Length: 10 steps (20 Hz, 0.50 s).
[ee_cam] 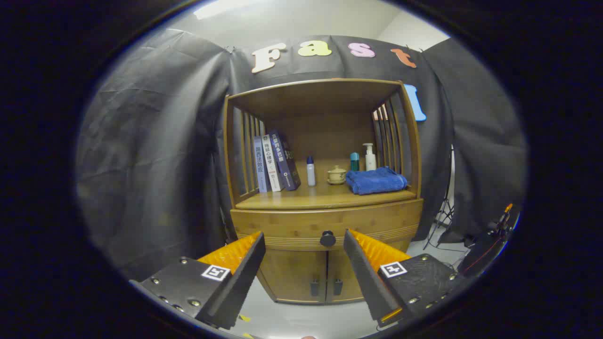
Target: Pull open the drawer, take out the items inside it, and place them on the countertop above the cabinet.
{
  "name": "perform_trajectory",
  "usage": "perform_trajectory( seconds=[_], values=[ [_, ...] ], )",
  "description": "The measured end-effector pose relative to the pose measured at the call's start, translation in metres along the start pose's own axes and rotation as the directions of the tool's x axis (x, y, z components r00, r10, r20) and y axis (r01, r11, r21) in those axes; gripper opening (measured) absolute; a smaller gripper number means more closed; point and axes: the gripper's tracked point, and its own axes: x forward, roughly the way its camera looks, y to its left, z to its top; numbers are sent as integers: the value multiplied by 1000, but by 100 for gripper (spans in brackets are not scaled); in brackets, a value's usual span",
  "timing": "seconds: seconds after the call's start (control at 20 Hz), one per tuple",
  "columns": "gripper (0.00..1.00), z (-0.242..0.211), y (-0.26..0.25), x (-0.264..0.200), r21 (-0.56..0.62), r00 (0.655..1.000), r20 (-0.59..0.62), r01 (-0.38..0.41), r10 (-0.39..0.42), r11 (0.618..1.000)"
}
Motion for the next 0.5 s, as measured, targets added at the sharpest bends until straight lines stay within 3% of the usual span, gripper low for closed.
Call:
perform_trajectory(
  seconds=[0.5],
  values=[
    [100, 3, -3, -2, -14, 999, 42, 17, -17, 1000]
  ],
)
